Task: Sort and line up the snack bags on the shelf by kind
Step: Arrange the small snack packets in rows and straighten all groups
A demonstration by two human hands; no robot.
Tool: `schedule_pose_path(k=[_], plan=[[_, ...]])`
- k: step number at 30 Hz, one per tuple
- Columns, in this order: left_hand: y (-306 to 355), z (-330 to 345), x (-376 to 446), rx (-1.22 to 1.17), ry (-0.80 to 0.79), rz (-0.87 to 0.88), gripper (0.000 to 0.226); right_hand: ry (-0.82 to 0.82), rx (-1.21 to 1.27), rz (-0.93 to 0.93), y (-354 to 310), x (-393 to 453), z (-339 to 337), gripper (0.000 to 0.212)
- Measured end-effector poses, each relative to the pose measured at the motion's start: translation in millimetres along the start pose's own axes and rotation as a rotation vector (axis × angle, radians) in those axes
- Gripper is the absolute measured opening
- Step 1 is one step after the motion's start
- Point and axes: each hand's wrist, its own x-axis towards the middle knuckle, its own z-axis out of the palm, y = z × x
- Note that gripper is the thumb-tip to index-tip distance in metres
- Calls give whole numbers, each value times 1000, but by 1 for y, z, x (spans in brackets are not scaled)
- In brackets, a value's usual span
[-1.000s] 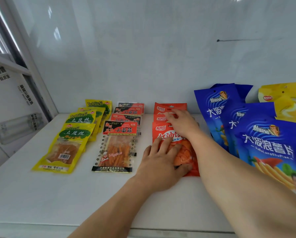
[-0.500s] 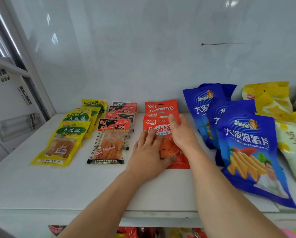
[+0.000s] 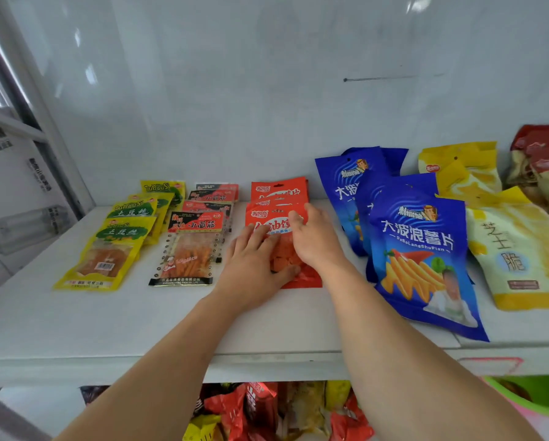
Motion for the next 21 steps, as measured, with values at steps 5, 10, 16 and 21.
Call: schedule_pose_path(k=[5, 10, 16, 21], plan=[[12, -5, -3, -55, 21, 31, 68, 5, -56, -47, -10, -18, -33, 49], [46, -5, -3, -142, 62, 128, 56, 93, -114, -87, -11, -42, -79, 43], [109, 0, -4, -576, 15, 29, 58, 399, -68, 24, 43, -60, -138, 47], [147, 16, 14, -917, -45, -235, 73, 394, -55, 215, 94, -50, -158, 60]])
